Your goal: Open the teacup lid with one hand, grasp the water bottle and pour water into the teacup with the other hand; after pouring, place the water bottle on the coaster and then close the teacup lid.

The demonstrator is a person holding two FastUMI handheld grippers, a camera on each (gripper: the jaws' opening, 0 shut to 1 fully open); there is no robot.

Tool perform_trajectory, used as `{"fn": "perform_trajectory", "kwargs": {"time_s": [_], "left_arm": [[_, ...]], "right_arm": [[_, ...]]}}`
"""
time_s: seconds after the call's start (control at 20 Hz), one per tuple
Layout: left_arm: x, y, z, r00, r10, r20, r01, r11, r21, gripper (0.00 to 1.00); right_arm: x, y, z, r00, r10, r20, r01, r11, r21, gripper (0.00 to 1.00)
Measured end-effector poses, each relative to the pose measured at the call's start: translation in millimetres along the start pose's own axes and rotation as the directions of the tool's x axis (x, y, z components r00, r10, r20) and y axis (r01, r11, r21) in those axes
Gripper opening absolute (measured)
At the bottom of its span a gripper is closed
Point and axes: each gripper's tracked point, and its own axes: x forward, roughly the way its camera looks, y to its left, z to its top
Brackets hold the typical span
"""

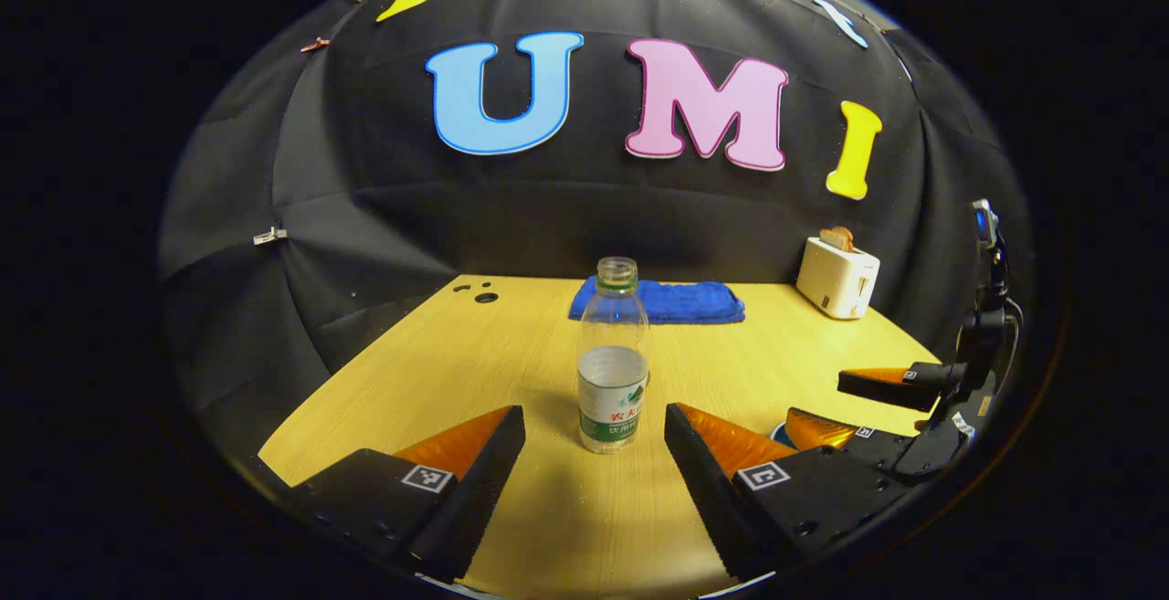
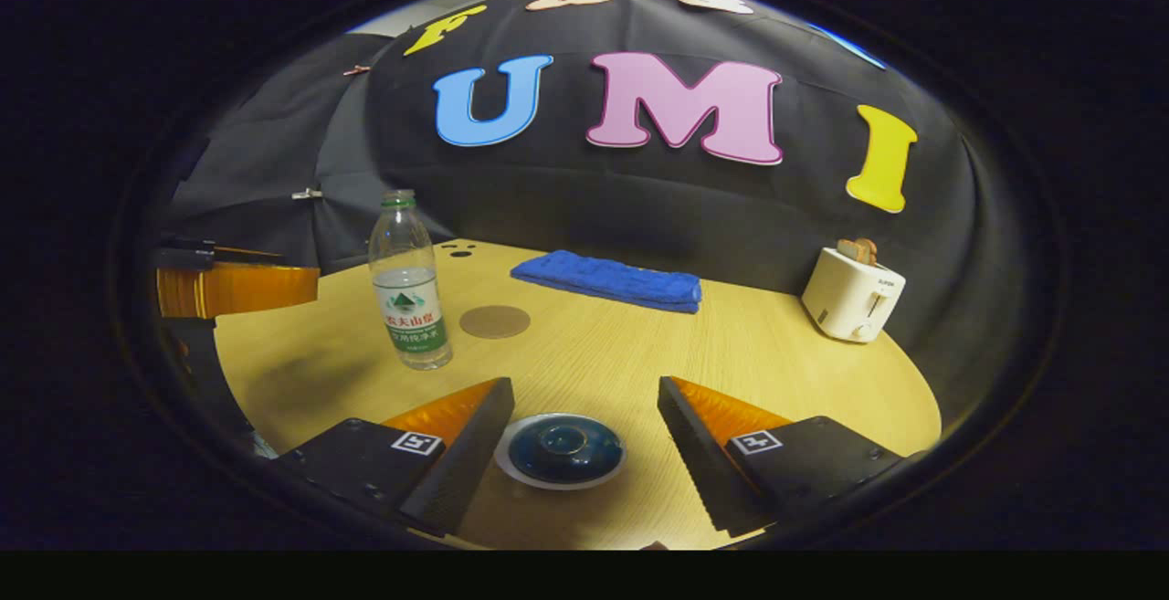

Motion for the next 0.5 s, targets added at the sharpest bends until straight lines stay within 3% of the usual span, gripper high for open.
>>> {"fn": "perform_trajectory", "kwargs": {"time_s": [0.5], "left_arm": [[5.8, -5.7, -17.0, 1.000, -0.001, -0.030, 0.000, 0.999, -0.041, 0.97]], "right_arm": [[7.4, 8.4, -25.1, 0.999, 0.019, -0.025, -0.020, 1.000, -0.019, 0.78]]}}
